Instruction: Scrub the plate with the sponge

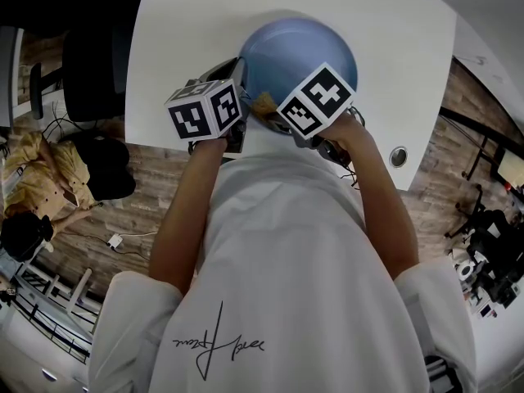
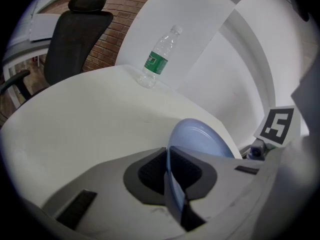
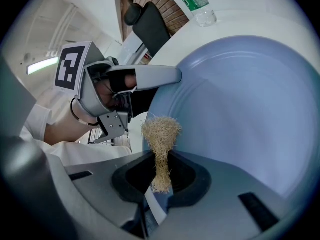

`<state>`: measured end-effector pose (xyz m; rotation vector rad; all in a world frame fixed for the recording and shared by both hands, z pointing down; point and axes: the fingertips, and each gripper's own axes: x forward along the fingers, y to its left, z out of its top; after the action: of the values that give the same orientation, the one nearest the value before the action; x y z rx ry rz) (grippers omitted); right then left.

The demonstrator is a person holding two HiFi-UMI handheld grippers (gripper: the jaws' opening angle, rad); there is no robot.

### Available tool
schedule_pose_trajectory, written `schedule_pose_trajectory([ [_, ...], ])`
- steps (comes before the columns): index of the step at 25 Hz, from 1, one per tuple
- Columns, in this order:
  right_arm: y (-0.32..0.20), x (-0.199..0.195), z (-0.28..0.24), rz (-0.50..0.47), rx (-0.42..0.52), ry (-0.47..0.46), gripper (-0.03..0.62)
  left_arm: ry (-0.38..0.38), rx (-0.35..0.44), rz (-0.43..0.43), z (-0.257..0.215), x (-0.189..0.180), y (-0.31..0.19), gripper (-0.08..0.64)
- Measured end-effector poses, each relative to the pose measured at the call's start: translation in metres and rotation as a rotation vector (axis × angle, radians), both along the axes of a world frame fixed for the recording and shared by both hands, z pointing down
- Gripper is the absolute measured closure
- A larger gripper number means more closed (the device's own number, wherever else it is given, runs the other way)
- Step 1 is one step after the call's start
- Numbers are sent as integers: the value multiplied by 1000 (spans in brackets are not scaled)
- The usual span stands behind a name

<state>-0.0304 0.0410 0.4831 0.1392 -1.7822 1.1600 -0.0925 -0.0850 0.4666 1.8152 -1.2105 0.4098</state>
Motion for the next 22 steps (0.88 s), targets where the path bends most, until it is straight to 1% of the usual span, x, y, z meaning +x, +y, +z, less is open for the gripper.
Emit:
schedule_pose_trajectory([
  [11,6,16,2,-38,-2,43,548,-6,2,3,1,-1,0,545],
  [22,6,35,2,-76,28,74,548,-8,4,7,1,-1,-1,545],
])
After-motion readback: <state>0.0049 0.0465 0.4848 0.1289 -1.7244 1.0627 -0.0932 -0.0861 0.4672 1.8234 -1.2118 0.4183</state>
